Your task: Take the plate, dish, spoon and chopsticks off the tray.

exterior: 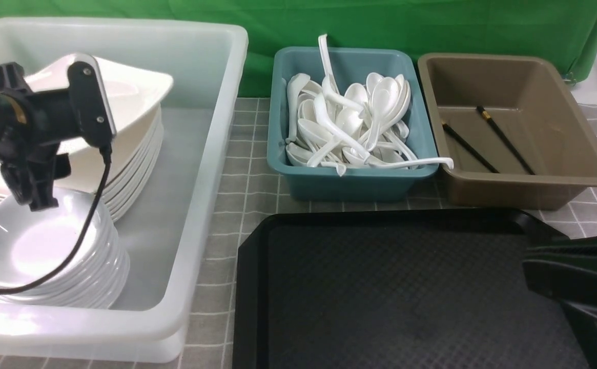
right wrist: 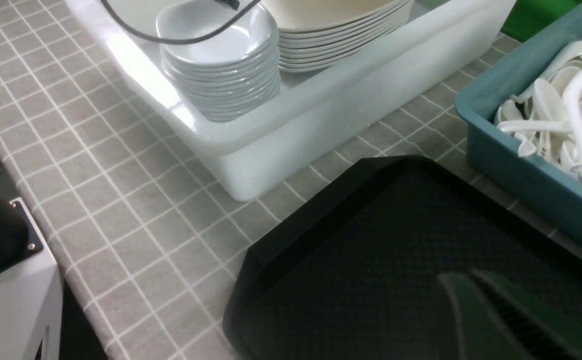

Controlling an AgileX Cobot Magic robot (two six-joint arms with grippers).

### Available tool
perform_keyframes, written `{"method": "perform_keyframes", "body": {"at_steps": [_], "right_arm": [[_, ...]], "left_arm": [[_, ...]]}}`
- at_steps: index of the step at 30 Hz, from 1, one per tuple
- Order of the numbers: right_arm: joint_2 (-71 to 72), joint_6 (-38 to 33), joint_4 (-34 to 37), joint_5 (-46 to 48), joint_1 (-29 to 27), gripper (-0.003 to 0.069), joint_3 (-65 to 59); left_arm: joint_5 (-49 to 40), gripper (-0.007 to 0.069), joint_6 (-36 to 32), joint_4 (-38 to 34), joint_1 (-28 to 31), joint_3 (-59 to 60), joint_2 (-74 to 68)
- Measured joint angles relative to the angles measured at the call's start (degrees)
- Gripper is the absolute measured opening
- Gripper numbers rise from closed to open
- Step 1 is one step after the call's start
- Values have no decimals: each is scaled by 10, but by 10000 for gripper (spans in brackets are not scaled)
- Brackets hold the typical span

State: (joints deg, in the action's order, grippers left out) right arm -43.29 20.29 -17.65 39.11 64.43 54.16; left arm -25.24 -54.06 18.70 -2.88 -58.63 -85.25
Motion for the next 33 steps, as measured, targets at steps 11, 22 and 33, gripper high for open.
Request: {"method": "perform_keyframes", "body": {"at_steps": [11,22,33], "right_arm": [[0,0,0,-9,0,37,0],[0,0,0,-4,0,45,0],[0,0,0,-6,0,66,0]], "left_arm": [[-71,542,9,-161,0,-4,113],[-77,62,112,-455,-5,50,390],[9,8,64,-558,-41,296,688]]}}
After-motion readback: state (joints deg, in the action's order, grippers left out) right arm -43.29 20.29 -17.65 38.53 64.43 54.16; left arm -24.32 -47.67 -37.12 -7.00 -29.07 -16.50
